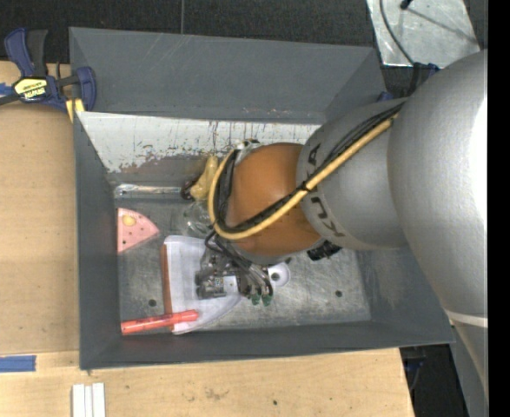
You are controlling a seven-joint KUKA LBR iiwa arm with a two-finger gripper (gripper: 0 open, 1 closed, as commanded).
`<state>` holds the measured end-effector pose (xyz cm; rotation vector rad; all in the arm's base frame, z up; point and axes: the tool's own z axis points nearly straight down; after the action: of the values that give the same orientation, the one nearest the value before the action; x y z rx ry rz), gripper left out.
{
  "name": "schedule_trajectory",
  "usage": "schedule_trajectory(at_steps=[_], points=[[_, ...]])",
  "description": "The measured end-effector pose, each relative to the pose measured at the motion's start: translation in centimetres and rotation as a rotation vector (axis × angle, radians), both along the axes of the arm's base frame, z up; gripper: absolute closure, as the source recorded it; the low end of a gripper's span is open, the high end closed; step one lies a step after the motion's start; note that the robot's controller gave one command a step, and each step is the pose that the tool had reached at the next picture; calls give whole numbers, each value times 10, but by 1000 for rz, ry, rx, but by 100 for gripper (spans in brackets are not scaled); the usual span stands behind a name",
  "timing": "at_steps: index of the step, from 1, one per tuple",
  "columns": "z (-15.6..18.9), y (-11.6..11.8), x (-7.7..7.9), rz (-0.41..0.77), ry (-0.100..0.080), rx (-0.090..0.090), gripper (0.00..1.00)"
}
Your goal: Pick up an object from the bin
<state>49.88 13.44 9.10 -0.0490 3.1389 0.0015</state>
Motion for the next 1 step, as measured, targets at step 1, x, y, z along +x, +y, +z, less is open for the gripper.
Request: schedule_trajectory(at_steps=[1], points=[[0, 0, 0, 0, 0, 0, 0]])
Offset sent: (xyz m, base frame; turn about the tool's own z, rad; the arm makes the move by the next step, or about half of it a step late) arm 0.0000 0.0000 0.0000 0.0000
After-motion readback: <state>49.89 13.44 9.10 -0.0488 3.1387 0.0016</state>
